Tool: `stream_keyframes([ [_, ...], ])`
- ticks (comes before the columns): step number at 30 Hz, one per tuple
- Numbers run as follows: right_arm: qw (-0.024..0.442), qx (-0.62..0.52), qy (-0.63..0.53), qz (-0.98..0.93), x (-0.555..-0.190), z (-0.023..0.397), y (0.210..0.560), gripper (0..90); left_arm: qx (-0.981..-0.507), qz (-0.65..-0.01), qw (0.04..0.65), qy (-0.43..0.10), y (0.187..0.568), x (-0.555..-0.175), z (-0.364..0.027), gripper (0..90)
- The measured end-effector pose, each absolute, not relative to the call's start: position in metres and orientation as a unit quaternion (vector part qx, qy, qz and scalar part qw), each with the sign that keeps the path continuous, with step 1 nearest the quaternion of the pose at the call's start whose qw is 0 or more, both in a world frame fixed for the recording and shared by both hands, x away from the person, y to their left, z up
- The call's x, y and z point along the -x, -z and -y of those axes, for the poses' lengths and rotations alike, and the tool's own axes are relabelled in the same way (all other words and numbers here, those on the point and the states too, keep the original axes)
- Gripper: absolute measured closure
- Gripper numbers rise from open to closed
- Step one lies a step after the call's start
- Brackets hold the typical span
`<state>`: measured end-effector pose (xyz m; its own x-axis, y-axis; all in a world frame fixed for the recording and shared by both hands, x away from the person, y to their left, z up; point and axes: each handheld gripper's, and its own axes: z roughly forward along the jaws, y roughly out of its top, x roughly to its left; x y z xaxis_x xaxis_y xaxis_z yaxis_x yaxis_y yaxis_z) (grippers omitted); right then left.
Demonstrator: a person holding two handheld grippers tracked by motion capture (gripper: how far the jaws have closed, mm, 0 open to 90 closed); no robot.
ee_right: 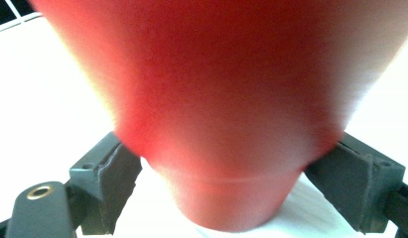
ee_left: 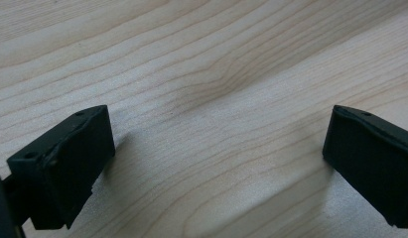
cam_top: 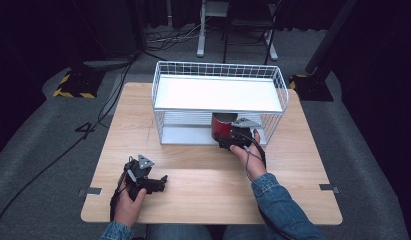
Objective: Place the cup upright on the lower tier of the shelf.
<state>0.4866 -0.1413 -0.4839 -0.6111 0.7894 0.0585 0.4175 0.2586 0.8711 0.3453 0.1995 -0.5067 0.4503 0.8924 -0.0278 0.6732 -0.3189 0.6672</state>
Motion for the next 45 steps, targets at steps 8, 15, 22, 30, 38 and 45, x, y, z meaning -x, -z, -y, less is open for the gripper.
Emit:
stream_keyframes([
  [8, 0.196, -0.378, -0.481, -0.766, -0.471, 0.155, 0.471, 15.9, -0.794, -0.491, 0.311, -0.175, 0.507, -0.344, -0.200, 0.2],
  [15, 0.198, -0.370, -0.481, -0.770, -0.452, 0.174, 0.460, 15.9, -0.800, -0.482, 0.313, -0.173, 0.507, -0.340, -0.204, 0.2],
  [22, 0.198, -0.364, -0.486, -0.769, -0.434, 0.194, 0.449, 15.9, -0.801, -0.480, 0.314, -0.171, 0.507, -0.338, -0.207, 0.2],
  [30, 0.209, -0.379, -0.486, -0.759, -0.413, 0.233, 0.442, 15.9, -0.805, -0.473, 0.315, -0.170, 0.507, -0.337, -0.213, 0.2],
  [38, 0.221, -0.399, -0.479, -0.750, -0.390, 0.278, 0.437, 15.9, -0.804, -0.475, 0.316, -0.170, 0.507, -0.337, -0.216, 0.2],
  [45, 0.219, -0.415, -0.467, -0.750, -0.373, 0.303, 0.439, 15.9, -0.802, -0.478, 0.315, -0.170, 0.507, -0.338, -0.216, 0.1],
])
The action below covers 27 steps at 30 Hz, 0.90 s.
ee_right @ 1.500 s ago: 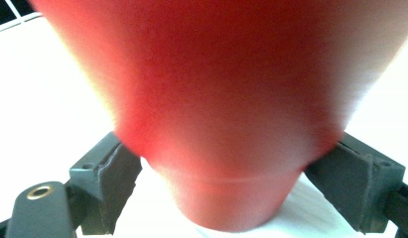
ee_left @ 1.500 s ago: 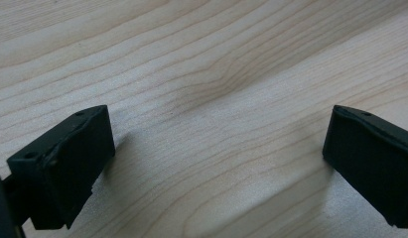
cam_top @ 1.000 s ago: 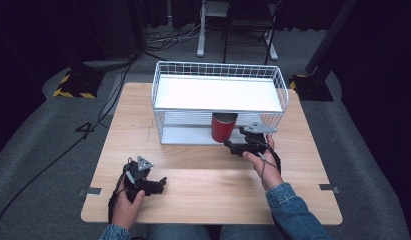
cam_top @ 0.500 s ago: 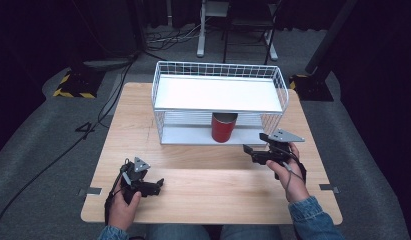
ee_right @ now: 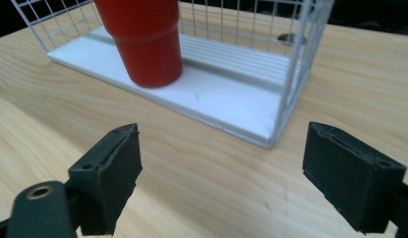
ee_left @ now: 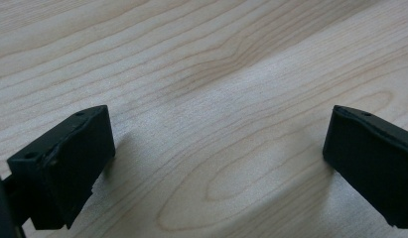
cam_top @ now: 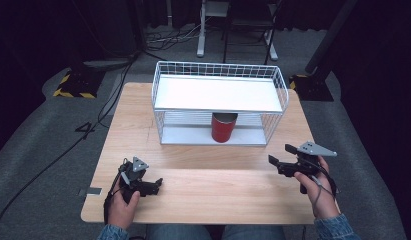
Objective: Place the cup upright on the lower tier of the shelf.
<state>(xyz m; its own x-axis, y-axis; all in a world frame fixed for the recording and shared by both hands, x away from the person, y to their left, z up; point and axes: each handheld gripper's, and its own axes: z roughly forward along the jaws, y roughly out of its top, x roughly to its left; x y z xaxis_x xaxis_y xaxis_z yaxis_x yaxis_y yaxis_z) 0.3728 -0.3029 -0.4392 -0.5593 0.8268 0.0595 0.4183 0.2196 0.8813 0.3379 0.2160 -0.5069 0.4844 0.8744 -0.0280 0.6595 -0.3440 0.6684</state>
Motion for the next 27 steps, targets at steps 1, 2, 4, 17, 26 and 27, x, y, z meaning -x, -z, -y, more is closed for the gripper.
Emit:
stream_keyframes([
  [1, 0.217, -0.421, -0.461, -0.750, -0.368, 0.310, 0.442, 15.9, -0.802, -0.478, 0.314, -0.171, 0.507, -0.338, -0.216, 0.1],
  [2, 0.217, -0.421, -0.461, -0.750, -0.368, 0.310, 0.442, 15.9, -0.802, -0.479, 0.314, -0.172, 0.507, -0.338, -0.216, 0.1],
  [4, 0.207, -0.433, -0.452, -0.752, -0.361, 0.320, 0.447, 15.9, -0.801, -0.480, 0.315, -0.173, 0.507, -0.338, -0.216, 0.2],
  [17, 0.189, -0.459, -0.413, -0.763, -0.342, 0.346, 0.477, 16.0, -0.800, -0.481, 0.314, -0.173, 0.507, -0.337, -0.216, 0.1],
  [26, 0.177, -0.450, -0.378, -0.789, -0.340, 0.346, 0.494, 16.0, -0.800, -0.481, 0.314, -0.172, 0.507, -0.337, -0.216, 0.1],
  [27, 0.177, -0.450, -0.378, -0.789, -0.340, 0.346, 0.494, 16.0, -0.800, -0.481, 0.314, -0.173, 0.507, -0.337, -0.216, 0.1],
])
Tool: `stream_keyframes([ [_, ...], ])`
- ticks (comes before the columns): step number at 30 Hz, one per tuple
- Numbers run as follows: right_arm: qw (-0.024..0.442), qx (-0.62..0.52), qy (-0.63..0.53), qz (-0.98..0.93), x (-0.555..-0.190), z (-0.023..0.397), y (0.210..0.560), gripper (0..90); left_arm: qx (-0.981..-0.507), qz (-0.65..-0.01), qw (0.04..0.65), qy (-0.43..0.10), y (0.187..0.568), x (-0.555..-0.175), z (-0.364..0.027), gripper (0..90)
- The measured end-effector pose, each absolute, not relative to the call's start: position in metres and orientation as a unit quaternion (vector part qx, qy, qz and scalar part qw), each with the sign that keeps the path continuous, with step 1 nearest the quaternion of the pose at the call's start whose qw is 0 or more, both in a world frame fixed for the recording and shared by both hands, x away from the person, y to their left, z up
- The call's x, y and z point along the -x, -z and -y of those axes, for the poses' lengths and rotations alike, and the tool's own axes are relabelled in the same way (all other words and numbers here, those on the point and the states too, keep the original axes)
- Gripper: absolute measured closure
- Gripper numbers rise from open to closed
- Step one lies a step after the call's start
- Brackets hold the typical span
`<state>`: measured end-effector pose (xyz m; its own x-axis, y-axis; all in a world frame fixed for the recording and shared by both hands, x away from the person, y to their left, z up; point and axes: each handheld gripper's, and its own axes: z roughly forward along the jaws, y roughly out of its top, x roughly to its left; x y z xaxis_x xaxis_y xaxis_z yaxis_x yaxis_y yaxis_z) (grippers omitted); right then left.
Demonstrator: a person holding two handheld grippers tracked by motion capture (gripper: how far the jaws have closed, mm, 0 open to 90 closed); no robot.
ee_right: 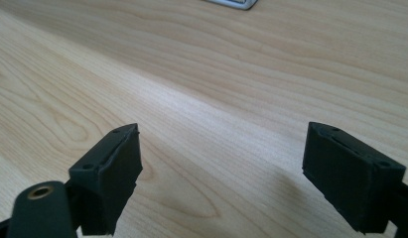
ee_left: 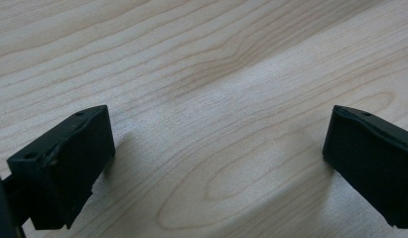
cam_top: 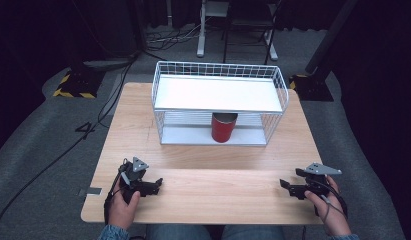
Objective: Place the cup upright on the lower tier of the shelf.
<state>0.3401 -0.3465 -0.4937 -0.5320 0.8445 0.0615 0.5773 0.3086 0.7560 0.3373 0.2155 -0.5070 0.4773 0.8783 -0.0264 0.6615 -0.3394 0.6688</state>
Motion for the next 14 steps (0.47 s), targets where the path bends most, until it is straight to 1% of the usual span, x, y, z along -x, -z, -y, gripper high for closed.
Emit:
stream_keyframes([
  [3, 0.169, -0.446, -0.355, -0.804, -0.341, 0.345, 0.501, 15.5, -0.800, -0.481, 0.314, -0.172, 0.507, -0.337, -0.216, 0.1],
  [5, 0.186, -0.433, -0.350, -0.810, -0.340, 0.343, 0.504, 14.7, -0.800, -0.481, 0.314, -0.172, 0.507, -0.337, -0.216, 0.1],
  [14, 0.185, -0.420, -0.356, -0.814, -0.338, 0.345, 0.505, 13.2, -0.800, -0.481, 0.314, -0.173, 0.507, -0.337, -0.215, 0.1],
])
